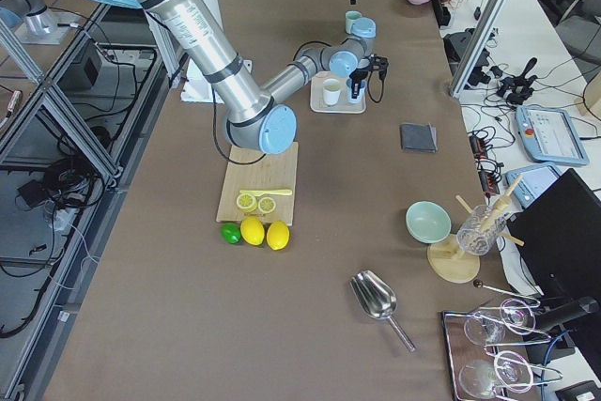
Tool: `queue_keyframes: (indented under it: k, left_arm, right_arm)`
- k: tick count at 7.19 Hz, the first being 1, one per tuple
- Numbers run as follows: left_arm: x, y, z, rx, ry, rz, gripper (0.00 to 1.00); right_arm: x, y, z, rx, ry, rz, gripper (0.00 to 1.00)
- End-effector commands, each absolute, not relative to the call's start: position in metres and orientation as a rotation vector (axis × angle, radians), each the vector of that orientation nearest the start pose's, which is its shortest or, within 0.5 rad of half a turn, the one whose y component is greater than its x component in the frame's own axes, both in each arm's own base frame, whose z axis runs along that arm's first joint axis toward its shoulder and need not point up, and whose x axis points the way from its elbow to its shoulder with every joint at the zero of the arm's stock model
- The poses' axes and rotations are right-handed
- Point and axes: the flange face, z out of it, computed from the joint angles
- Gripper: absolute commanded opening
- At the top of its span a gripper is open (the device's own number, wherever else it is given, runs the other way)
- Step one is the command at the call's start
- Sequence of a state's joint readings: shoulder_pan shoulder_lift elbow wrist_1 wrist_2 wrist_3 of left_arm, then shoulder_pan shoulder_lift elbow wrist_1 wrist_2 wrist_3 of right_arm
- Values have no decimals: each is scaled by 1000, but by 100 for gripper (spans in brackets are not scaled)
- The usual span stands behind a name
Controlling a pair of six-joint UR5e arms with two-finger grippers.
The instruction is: Place all cups on tray
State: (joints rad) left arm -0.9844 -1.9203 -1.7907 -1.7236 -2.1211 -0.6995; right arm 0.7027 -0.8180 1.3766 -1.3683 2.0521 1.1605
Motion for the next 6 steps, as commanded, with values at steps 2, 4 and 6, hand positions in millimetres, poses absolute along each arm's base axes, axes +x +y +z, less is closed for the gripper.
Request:
queue_keyframes:
  k: [2,4,6]
  left_arm:
    - [263,-569,391,240,800,123,97]
    - [254,-573,426,259,794,139,97]
    - [262,-582,457,260,798,132,97]
  right_arm:
    - [-529,-551,247,-4,-882,138,99]
    - [-518,-563,222,7,-903,161,99]
    - [-490,-582,217,0,-925,185,99]
